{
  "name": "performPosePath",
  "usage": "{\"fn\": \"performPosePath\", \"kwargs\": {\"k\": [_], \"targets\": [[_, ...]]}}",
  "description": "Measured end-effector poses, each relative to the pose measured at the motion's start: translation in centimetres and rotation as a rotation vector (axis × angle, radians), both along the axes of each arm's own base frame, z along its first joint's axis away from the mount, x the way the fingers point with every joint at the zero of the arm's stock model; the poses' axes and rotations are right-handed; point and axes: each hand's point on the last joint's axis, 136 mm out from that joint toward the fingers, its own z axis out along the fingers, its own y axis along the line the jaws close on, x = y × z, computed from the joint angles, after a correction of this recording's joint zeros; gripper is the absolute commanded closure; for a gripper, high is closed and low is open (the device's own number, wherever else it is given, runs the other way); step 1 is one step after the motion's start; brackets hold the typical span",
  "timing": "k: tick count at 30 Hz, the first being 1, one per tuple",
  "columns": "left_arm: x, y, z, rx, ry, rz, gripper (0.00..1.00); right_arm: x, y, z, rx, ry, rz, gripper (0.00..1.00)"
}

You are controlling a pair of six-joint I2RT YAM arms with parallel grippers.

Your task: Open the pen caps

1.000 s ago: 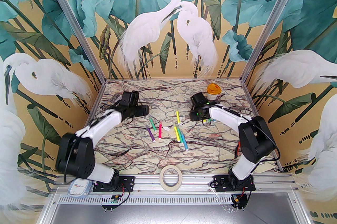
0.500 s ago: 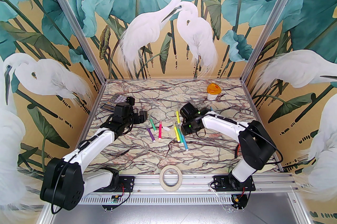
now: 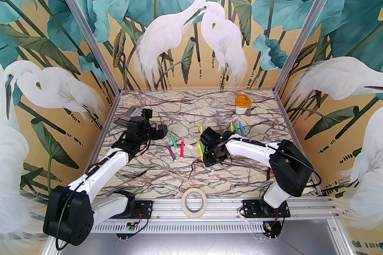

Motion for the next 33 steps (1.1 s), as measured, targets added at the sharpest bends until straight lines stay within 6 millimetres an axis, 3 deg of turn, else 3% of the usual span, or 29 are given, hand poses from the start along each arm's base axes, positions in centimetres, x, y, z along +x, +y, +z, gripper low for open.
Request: {"fn": "performPosePath", "kwargs": {"k": [20,33], "targets": [[-0.1,0.1,1.0,0.014,-0.035,-0.014,0.07,-0.3,-0.5,-2.3,-0.050,0.044,-0.027,0.67],[-0.2,0.1,1.1,0.018,-0.042,-0.013,0.07,0.2,-1.0,-2.6,-0.126,0.050,-0.032,0.73]]}}
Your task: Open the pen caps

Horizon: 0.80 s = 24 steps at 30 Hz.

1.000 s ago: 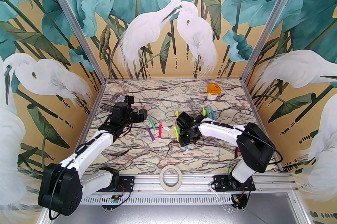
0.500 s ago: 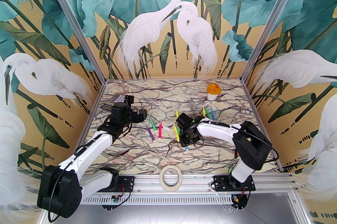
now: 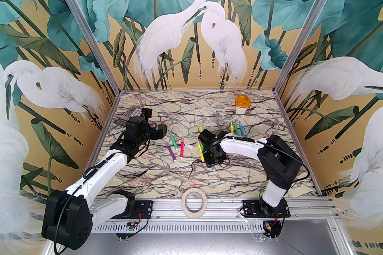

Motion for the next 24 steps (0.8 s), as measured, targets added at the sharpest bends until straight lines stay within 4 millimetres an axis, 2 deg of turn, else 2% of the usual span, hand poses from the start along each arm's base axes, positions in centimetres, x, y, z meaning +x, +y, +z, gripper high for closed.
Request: {"fn": "performPosePath", "kwargs": {"k": [10,17,21,24], "targets": [[0.0,0.0,0.3,-0.003,-0.007,-0.001,0.07,0.1,0.0,0.0,-0.041,0.027,0.002,0.87],[-0.2,-0.6,0.3,-0.026,-0.001,-0.031,0.07,0.3,-0.1,0.2,-0.034,0.017,-0.004,0.93],[-0.6,-1.9,0.5,-0.077,0.005,-0.086,0.08,2.0,-1.0,0.5,0.000,-0.028,-0.053,0.97],[-0.6,-3.3,0.9,-0.146,0.004,-0.143,0.09,3.6,-2.0,1.7,0.051,-0.077,-0.105,0.98]]}}
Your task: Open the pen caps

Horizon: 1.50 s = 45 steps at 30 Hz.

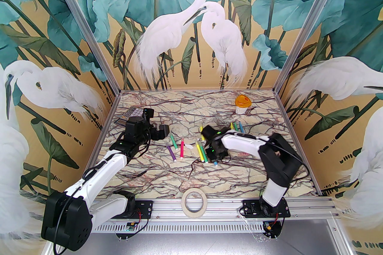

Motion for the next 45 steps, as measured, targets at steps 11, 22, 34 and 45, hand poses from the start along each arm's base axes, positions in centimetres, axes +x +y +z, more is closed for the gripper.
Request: {"fn": "performPosePath", "kwargs": {"k": [11,22,34,45], "targets": [[-0.2,-5.6,1.3,-0.307,0.055,-0.228,0.16,3.6,3.1,9.0,0.322,-0.269,0.076,1.00],[-2.8,-11.6,3.6,-0.451,0.072,-0.474,0.21,4.4,6.1,11.8,0.468,-0.362,0.182,1.00],[-2.2,-13.9,4.5,-0.489,0.098,-0.529,0.36,2.5,9.3,12.9,0.524,-0.400,0.334,1.00],[-2.6,-14.7,4.8,-0.508,0.117,-0.562,0.51,2.4,9.7,13.2,0.528,-0.419,0.364,1.00]]}}
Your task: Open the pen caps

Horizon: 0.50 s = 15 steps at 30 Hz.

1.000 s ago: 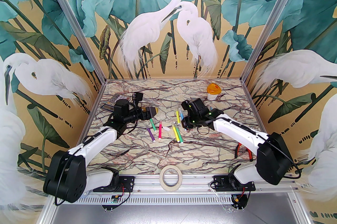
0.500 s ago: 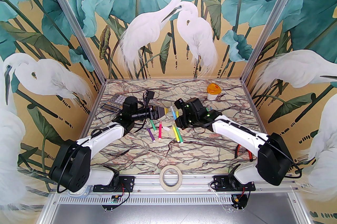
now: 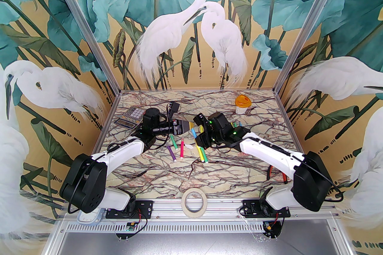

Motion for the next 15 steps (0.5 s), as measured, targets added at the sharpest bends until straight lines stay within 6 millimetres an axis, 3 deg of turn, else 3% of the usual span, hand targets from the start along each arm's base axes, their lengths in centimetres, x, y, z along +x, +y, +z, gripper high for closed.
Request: {"fn": "performPosePath", "kwargs": {"k": [15], "targets": [[0.08,-0.14,-0.12,0.008,0.013,-0.004,0.61,-0.18,0.28,0.19,0.002,-0.015,0.016,1.00]]}}
